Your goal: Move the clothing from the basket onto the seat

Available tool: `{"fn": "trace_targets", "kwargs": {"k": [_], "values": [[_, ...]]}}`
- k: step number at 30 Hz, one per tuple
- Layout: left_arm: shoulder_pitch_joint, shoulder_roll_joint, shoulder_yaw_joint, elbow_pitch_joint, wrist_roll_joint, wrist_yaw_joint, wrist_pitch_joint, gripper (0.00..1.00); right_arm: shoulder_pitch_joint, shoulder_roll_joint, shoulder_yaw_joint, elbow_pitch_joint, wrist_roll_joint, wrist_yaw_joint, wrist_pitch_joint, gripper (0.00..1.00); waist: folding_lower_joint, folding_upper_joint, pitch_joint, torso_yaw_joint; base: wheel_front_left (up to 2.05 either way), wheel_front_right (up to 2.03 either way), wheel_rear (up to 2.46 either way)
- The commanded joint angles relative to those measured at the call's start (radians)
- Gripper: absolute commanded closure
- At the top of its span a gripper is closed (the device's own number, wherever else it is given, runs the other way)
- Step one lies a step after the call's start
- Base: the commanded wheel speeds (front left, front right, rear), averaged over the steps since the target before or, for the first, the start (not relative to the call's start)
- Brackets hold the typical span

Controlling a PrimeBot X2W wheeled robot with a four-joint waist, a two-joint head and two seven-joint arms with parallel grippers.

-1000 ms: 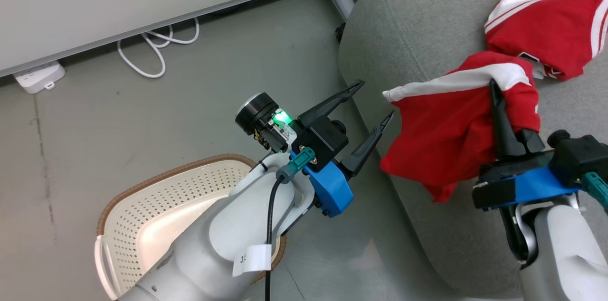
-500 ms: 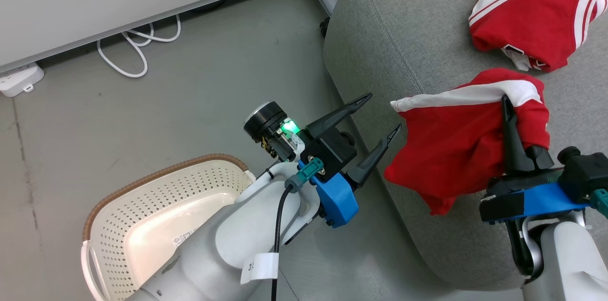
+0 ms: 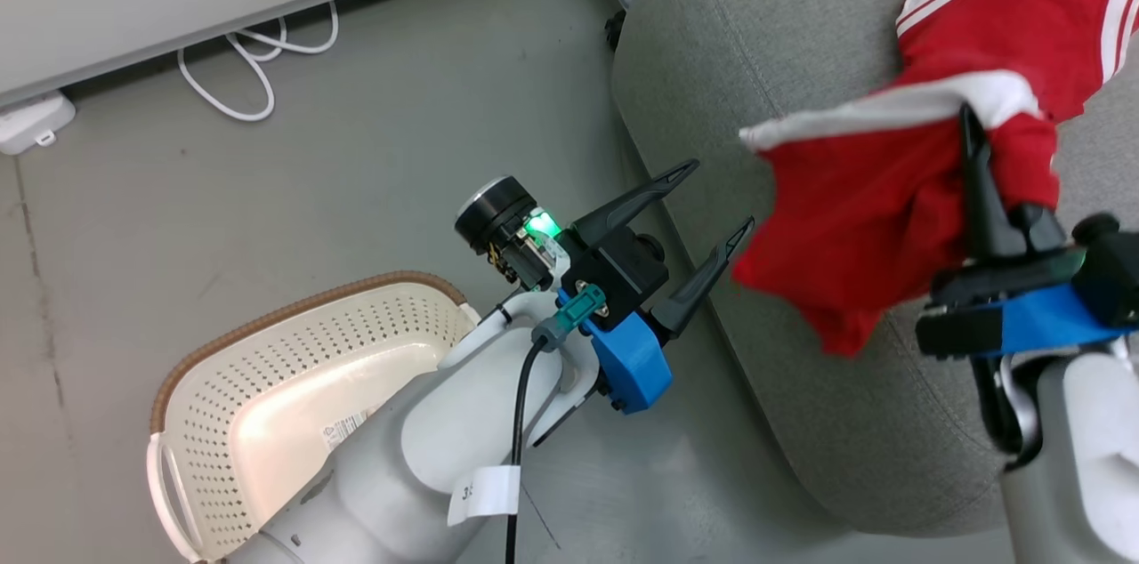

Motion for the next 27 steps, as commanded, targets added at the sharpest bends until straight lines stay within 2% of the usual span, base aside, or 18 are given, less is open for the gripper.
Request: {"fn": "trace_targets", "kwargs": {"k": [1,8,15,20,24,27], "values": [[-0.013,0.003,0.006,-0.001,0.005,-0.005,-0.005,0.0,-0.029,-0.014,0.005,-0.012,-0.006,0.0,-0.001,1.0,0.0,0.0,0.016,-0.001,0.0,0.0,0.0],[-0.051,0.025,0.017,-0.016,0.028,-0.005,-0.005,0.0,-0.219,-0.104,-0.041,-0.068,0.0,0.0,-0.001,1.0,0.0,0.0,0.111,0.005,0.0,0.0,0.0],[-0.112,0.061,0.022,-0.034,0.047,-0.003,-0.003,0.0,-0.433,-0.24,-0.194,-0.077,0.025,0.0,-0.001,1.0,0.0,0.0,0.235,0.02,0.0,0.0,0.0],[-0.154,0.087,0.025,-0.066,0.062,0.005,0.008,0.0,-0.551,-0.359,-0.305,-0.027,0.038,0.0,-0.001,1.0,0.0,0.0,0.32,0.031,0.0,0.0,0.0],[-0.178,0.102,0.018,-0.102,0.075,0.011,0.023,0.0,-0.593,-0.469,-0.352,0.062,0.024,0.0,-0.001,1.0,0.0,0.0,0.378,0.042,0.0,0.0,0.0],[-0.188,0.117,0.015,-0.134,0.083,0.014,0.038,0.0,-0.604,-0.509,-0.389,0.125,0.014,0.0,-0.001,1.0,0.0,0.0,0.416,0.046,0.0,0.0,0.0]]}}
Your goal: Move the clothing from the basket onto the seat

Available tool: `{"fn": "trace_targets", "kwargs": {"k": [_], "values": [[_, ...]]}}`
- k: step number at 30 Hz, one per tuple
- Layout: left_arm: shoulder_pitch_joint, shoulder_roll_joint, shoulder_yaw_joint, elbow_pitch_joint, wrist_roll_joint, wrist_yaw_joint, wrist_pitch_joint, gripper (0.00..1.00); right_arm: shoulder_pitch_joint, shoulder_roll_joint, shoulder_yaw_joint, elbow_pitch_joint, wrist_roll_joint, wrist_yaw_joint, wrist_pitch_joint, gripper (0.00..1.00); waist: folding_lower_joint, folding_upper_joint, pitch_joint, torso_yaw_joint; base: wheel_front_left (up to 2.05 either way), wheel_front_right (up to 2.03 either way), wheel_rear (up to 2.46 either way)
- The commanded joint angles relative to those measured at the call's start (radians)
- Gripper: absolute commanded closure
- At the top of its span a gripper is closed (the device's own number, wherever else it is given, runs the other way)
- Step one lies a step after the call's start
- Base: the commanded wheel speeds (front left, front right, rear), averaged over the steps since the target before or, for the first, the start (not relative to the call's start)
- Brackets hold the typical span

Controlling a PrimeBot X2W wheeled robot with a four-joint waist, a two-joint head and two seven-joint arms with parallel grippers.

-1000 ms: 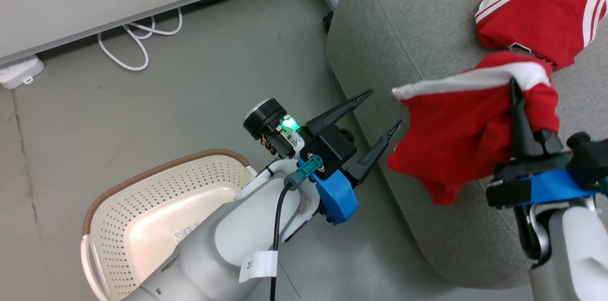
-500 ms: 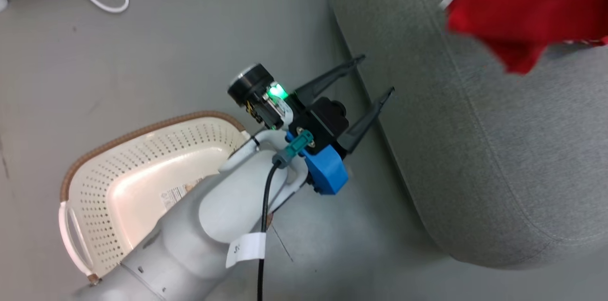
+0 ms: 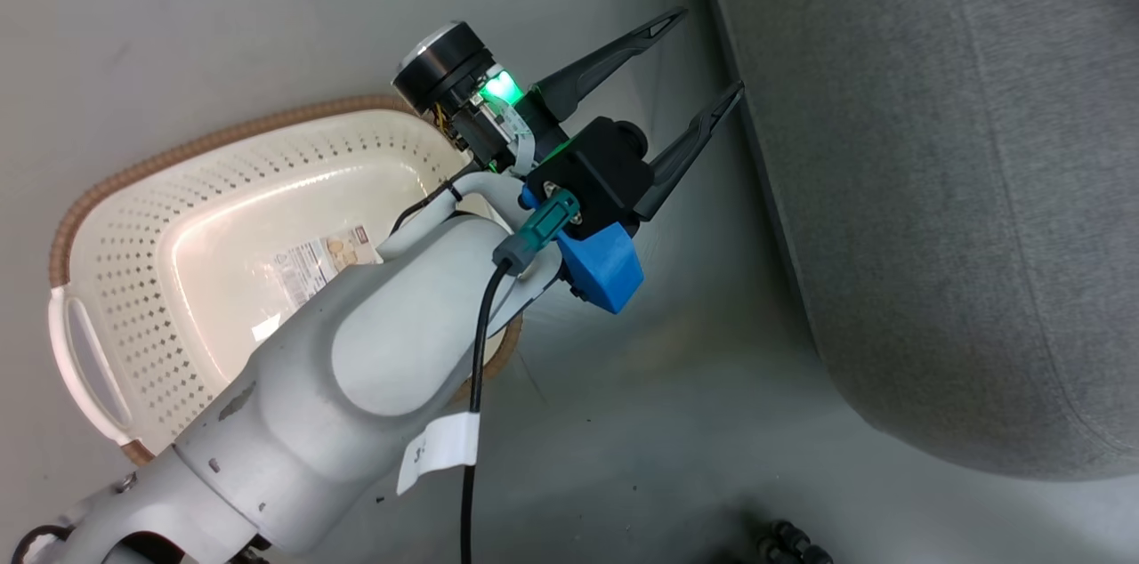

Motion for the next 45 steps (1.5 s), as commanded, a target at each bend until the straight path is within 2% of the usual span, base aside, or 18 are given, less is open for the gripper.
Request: {"fn": "trace_targets", "kwargs": {"k": [1,4,10,17,25,26,27,36,41,45], "values": [[-0.016,0.013,-0.001,-0.014,0.005,0.006,0.007,0.0,-0.01,-0.009,-0.008,0.025,-0.011,0.0,0.0,1.0,-0.0001,0.0,0.043,0.009,0.0,0.0,0.0],[-0.024,0.028,-0.002,-0.045,0.009,0.01,0.021,0.0,-0.002,0.004,-0.025,0.082,-0.038,0.0,0.0,1.0,-0.0001,0.0,0.068,0.005,0.0,0.0,0.0],[-0.026,0.05,-0.005,-0.098,0.013,0.017,0.043,0.0,0.043,0.075,-0.046,0.201,-0.071,0.0,0.0,1.0,-0.0001,0.0,0.093,0.002,0.0,0.0,0.0],[-0.019,0.073,-0.003,-0.133,0.003,0.027,0.054,0.0,0.091,0.163,-0.035,0.27,-0.094,0.0,0.0,1.0,-0.0001,0.0,0.105,0.003,0.0,0.0,0.0],[-0.011,0.099,-0.001,-0.153,-0.001,0.038,0.067,0.0,0.06,0.19,-0.028,0.329,-0.101,0.0,0.0,1.0,-0.0001,0.0,0.107,-0.006,0.0,0.0,0.0],[-0.007,0.1,-0.002,-0.152,-0.003,0.038,0.066,0.0,0.057,0.193,-0.031,0.33,-0.102,0.0,0.0,0.63,-0.0001,0.0,0.102,-0.009,0.0,0.0,0.0],[-0.005,0.1,-0.004,-0.151,-0.006,0.038,0.065,0.0,0.059,0.2,-0.034,0.329,-0.099,0.0,0.0,0.0,-0.0001,0.0,0.096,-0.01,0.0,0.0,0.0],[0.033,0.08,-0.008,-0.12,-0.033,0.049,0.025,0.0,0.235,0.263,-0.039,0.197,-0.07,0.0,0.0,0.0,-0.0001,0.0,-0.007,-0.024,0.0,0.0,0.0],[0.087,0.072,0.022,-0.087,-0.073,0.076,-0.015,0.0,0.363,0.294,-0.032,0.099,-0.054,0.0,0.0,0.0,-0.0001,0.0,-0.102,-0.024,0.0,0.0,0.0],[0.134,0.065,0.075,-0.071,-0.111,0.104,-0.036,0.0,0.431,0.288,-0.005,0.027,-0.037,0.0,0.0,0.0,-0.0001,0.0,-0.184,-0.012,0.0,0.0,0.0]]}}
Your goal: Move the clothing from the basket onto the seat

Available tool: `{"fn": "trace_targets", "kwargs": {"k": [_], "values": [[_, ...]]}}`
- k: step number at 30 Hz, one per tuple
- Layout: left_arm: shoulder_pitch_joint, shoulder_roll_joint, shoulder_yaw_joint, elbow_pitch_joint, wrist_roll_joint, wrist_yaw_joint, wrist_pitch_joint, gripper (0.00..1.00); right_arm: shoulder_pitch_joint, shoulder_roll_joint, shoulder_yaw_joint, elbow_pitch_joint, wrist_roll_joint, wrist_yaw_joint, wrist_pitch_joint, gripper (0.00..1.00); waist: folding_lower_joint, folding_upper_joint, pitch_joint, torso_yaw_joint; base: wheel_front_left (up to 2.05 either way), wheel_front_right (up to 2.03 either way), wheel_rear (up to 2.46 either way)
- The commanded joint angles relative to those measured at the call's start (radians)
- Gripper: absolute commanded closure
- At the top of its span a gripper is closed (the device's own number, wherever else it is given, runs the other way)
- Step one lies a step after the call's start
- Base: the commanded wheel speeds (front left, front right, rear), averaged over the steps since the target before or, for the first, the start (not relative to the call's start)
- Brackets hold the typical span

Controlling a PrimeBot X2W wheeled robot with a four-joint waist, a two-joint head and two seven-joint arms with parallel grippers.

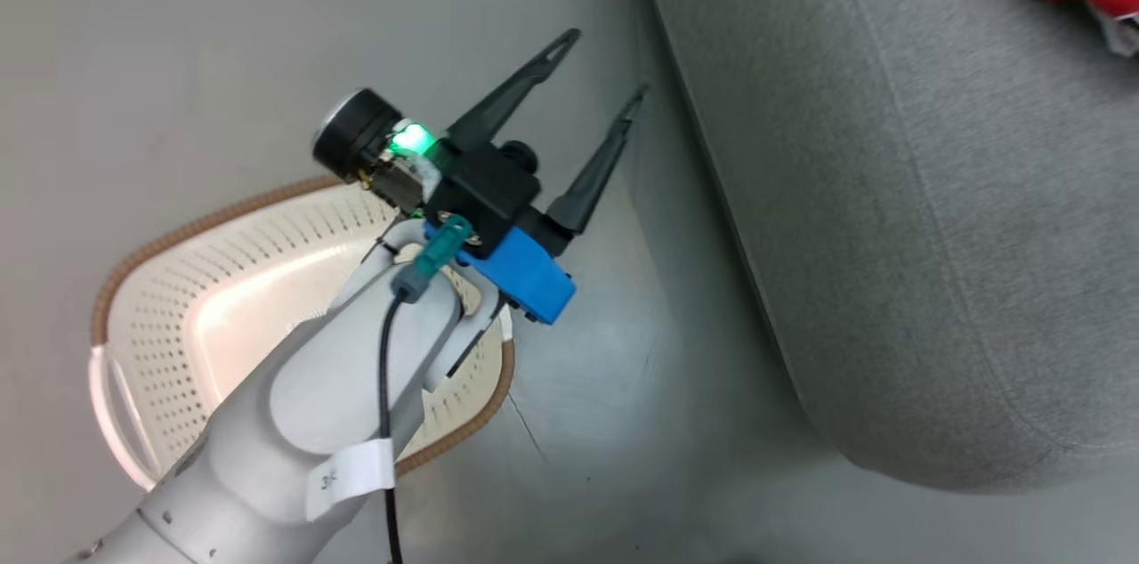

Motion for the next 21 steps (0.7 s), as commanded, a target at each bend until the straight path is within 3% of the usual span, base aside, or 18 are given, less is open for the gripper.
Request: {"fn": "trace_targets", "kwargs": {"k": [1,9,21], "values": [[0.015,0.0,0.014,0.001,-0.008,0.008,-0.005,0.0,0.021,-0.003,0.011,-0.013,0.007,0.0,0.0,0.0,0.0001,0.0,-0.067,0.014,0.0,0.0,0.0],[0.155,0.001,0.222,-0.075,-0.017,0.052,-0.008,0.0,0.075,0.031,0.158,-0.126,0.023,0.0,0.0,0.0,0.0001,0.0,-0.211,0.075,0.0,0.0,0.0],[0.384,-0.061,0.486,-0.111,0.057,0.031,-0.009,0.0,0.162,0.088,0.359,-0.159,0.033,0.0,0.0,0.0,0.0001,0.0,-0.368,0.233,0.0,0.0,0.0]]}}
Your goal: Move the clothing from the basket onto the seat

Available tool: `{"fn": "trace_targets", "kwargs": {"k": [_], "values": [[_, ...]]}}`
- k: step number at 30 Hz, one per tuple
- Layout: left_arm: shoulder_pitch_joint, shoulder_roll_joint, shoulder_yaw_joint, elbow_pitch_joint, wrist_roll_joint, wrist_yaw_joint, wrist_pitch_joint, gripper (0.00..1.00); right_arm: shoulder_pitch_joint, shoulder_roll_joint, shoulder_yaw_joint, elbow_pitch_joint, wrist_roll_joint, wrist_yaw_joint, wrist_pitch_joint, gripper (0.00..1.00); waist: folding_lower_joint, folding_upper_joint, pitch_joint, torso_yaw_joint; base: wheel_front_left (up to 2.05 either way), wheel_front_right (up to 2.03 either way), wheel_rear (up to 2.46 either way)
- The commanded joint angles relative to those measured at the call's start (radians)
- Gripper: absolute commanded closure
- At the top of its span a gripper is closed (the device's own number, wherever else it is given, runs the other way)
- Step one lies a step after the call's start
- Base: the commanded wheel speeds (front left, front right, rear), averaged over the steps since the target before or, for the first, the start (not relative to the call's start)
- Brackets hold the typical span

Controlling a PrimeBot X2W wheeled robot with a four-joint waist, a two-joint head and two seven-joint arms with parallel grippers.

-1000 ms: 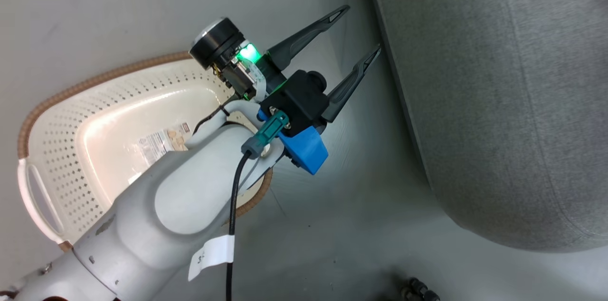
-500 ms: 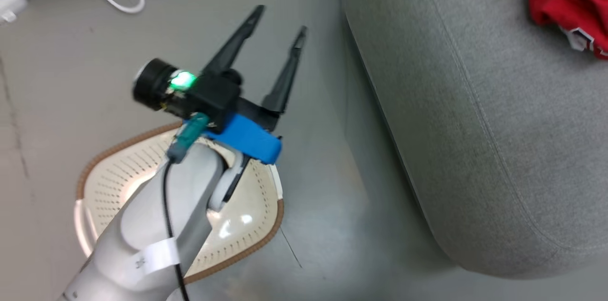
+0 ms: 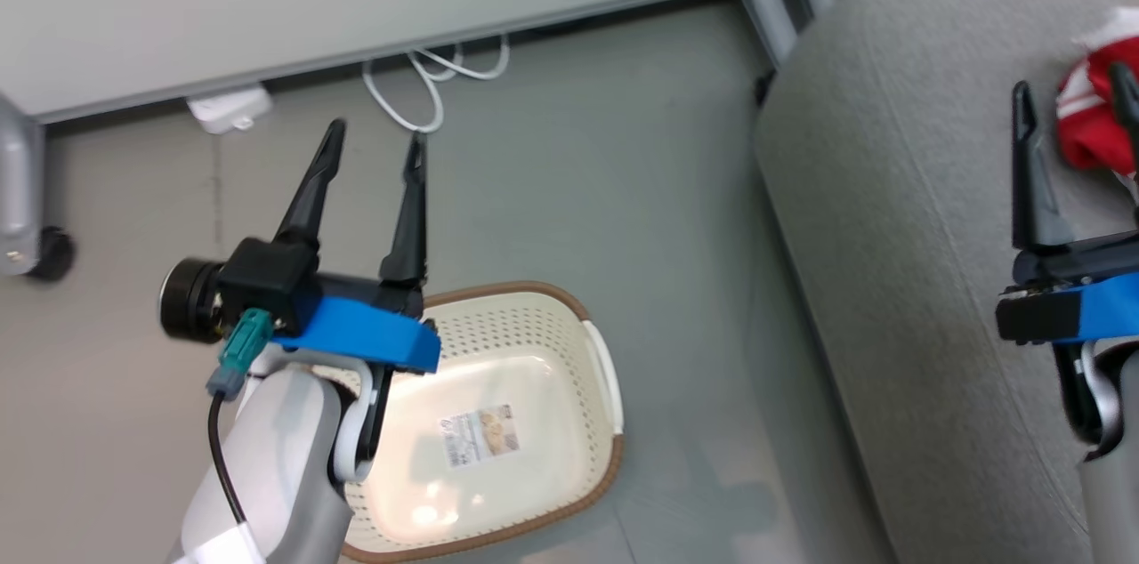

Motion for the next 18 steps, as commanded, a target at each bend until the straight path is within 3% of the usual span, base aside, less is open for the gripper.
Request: {"fn": "trace_targets", "kwargs": {"k": [1,11,18], "values": [[0.037,-0.012,0.04,0.0,0.015,-0.008,-0.004,0.0,0.03,0.012,0.013,-0.001,0.01,0.0,0.0,0.0,0.0001,0.0,-0.064,0.072,0.0,0.0,0.0],[0.181,-0.068,0.207,0.043,0.07,-0.057,-0.005,0.0,0.129,0.064,0.071,0.026,0.021,0.0,0.0,0.0,0.0001,0.0,-0.162,0.179,0.0,0.0,0.0],[0.261,-0.098,0.271,0.044,0.106,-0.091,-0.005,0.0,0.212,0.116,0.076,0.049,0.03,0.0,0.0,0.0,0.0001,0.0,-0.219,0.207,0.0,0.0,0.0]]}}
